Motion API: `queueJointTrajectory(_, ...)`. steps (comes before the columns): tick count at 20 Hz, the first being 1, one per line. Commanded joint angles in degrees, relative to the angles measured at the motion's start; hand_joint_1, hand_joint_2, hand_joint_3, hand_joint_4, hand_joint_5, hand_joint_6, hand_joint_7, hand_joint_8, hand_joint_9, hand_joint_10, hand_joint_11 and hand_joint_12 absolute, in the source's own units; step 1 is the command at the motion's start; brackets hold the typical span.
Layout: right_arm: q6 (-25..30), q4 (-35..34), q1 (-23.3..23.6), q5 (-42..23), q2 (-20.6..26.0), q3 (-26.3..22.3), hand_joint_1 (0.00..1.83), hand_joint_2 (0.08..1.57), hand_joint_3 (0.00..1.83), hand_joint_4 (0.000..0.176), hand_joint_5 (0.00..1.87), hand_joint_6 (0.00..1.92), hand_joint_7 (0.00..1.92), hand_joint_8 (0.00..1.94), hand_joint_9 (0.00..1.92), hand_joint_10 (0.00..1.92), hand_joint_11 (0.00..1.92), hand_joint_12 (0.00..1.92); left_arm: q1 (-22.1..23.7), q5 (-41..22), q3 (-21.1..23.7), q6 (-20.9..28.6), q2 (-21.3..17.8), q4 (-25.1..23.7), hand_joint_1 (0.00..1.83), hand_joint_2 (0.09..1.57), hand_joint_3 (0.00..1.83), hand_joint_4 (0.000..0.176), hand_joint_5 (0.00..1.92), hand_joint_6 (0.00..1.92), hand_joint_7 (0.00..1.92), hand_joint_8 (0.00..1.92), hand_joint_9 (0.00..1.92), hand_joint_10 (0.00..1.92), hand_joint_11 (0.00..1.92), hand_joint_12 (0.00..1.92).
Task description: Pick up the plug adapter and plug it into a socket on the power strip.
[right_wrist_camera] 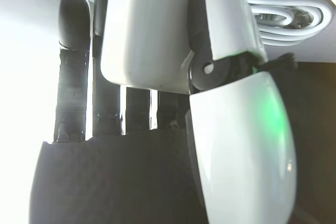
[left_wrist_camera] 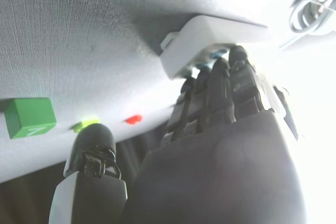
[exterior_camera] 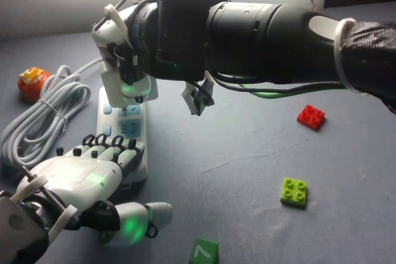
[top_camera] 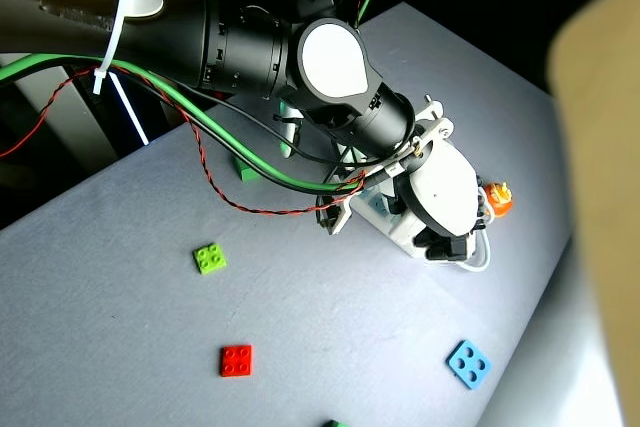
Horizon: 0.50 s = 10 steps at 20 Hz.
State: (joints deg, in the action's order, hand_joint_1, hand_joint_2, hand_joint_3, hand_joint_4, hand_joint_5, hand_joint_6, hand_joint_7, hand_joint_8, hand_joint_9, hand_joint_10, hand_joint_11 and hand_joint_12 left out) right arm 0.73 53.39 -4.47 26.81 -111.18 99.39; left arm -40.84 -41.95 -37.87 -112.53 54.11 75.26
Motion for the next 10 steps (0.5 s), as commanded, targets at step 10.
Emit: queueJointTrajectory(10,1.26,4.48,0.15,-2.3,0.26,0.13,1.22,1.11,0.0,0.023,0.96,1.0,1.02,0.97,0.9,0.72,0.52,1.32,0.07,4.47,-0.53,-0.05,1.23,0.76,0.0,1.23,0.0,0.0,0.01,0.0,0.02,0.01,0.0,0.0,0.0,0.0)
